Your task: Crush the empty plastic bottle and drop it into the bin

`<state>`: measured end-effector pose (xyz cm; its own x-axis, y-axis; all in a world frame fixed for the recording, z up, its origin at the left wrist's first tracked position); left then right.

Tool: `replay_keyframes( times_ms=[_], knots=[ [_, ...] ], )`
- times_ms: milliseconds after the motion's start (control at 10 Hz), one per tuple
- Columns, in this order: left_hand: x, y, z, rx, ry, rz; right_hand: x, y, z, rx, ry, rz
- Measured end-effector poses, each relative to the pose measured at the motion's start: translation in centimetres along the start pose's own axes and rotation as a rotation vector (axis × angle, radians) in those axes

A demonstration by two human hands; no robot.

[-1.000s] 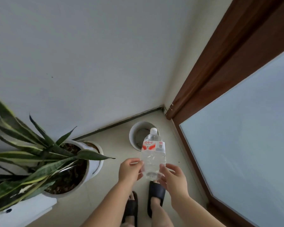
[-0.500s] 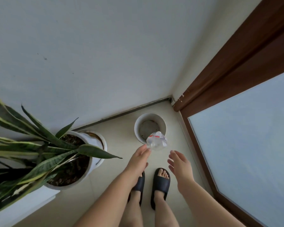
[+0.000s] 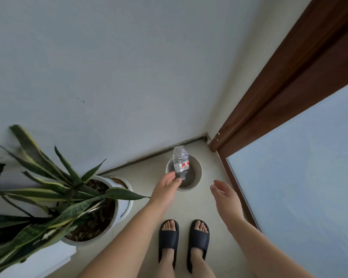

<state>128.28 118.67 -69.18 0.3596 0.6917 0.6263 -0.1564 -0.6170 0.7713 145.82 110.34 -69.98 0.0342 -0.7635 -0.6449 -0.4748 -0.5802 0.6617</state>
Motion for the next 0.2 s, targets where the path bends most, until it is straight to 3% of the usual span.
replay_keyframes(
  times_ms=[200],
  knots=[
    [9.3,4.4,-2.4,0.072,-0.273,0.263,-9.1,2.5,-4.5,0.131,0.256,-0.353]
  ],
)
Point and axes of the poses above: each hand's wrist, its own y-axis away from the middle knuckle, its own z-axis out of the palm, x = y × z, the point moved 6 cm from there along -y, towards the middle knuckle, and after that the axes turned 2 degrees about -z, right-handed, at the moved point
